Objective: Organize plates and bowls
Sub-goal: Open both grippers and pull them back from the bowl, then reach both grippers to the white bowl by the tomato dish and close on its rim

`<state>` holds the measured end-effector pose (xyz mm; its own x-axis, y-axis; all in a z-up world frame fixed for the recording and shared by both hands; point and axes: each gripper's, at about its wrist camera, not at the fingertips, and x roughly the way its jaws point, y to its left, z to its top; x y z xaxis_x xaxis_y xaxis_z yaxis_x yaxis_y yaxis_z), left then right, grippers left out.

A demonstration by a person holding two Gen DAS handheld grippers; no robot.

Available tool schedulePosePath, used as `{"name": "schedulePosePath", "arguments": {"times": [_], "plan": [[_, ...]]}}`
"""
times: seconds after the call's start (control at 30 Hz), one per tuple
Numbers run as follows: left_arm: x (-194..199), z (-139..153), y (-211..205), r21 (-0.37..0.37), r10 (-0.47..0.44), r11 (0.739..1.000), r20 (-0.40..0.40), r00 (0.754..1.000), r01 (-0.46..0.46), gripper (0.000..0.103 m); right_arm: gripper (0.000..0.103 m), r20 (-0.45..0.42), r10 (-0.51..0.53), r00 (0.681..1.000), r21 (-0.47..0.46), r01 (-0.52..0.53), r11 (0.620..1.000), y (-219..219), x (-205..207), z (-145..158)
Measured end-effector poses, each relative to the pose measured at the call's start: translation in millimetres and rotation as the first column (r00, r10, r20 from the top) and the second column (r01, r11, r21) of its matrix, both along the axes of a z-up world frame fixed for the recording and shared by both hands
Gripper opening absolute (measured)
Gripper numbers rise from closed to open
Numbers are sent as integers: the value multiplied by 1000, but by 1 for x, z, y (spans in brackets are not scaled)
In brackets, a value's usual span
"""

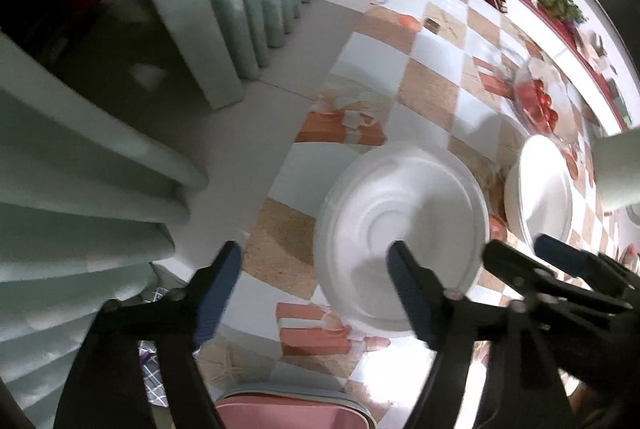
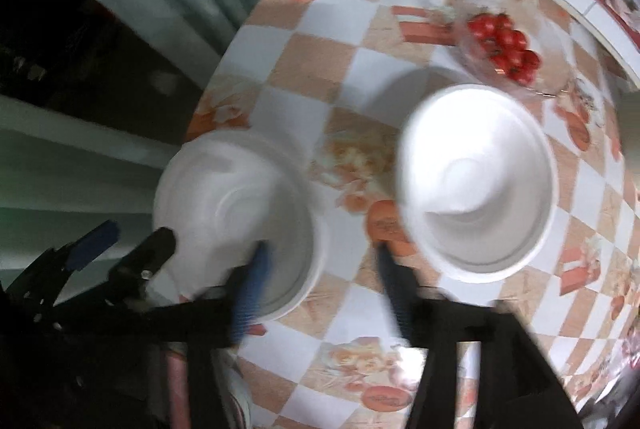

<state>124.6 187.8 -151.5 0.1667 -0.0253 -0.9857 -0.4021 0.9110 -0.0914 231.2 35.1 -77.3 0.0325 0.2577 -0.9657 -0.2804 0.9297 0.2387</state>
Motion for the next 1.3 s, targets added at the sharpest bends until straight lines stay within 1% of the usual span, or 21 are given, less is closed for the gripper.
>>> {"name": "schedulePosePath", "arguments": {"times": [0.03, 0.07, 0.17, 0.23, 0.37, 0.47, 0.63, 0.73, 0.83, 0.93, 1.13, 1.23, 1.3], "plan": [[-1, 0, 1, -10, 7, 1000, 4, 1000, -7, 86, 83, -4, -14, 1000, 14, 14, 1000, -5, 1, 2], [-1, -1, 1, -19, 15, 1000, 0, 1000, -15, 90, 84, -3, -23, 1000, 20, 23, 1000, -8, 1, 4], [-1, -5, 1, -20, 32, 999, -28, 999, -33, 103, 84, 14, -31, 999, 22, 31, 999, -14, 1, 10], [-1, -8, 0, -50, 36, 998, -45, 998, -38, 103, 84, 14, -45, 999, 33, 44, 998, -18, 1, 13], [-4, -4, -6, -43, 14, 999, -36, 999, -15, 103, 84, 21, -56, 998, 28, 55, 998, -24, -1, 19], [-7, 2, -10, -61, 1, 998, -25, 1000, -3, 103, 84, 23, -65, 998, 39, 64, 997, -31, -1, 21], [-9, 12, -21, -82, -38, 996, -20, 999, 36, 103, 84, 50, -97, 994, 35, 95, 995, -55, 2, 29], [-6, 20, -32, -66, -68, 996, -6, 998, 67, 103, 84, 59, -142, 988, 7, 141, 990, -78, 7, 25], [2, 28, -49, -48, -106, 993, 8, 994, 106, 103, 84, 48, -195, 980, -25, 196, 980, -102, 13, 17], [14, 35, -65, -36, -139, 990, 20, 990, 140, 103, 84, 26, -234, 972, -33, 235, 971, -119, 17, 8], [46, 38, -101, 24, -204, 979, 15, 979, 204, 103, 84, -1, -275, 962, -27, 274, 961, -138, 22, -5], [66, 33, -114, 4, -220, 976, 5, 976, 220, 102, 84, -17, -296, 955, -18, 296, 955, -146, 27, -12], [79, 27, -121, 0, -235, 972, -2, 972, 235, 98, 84, -29, -312, 950, -10, 312, 950, -152, 32, -17]]}}
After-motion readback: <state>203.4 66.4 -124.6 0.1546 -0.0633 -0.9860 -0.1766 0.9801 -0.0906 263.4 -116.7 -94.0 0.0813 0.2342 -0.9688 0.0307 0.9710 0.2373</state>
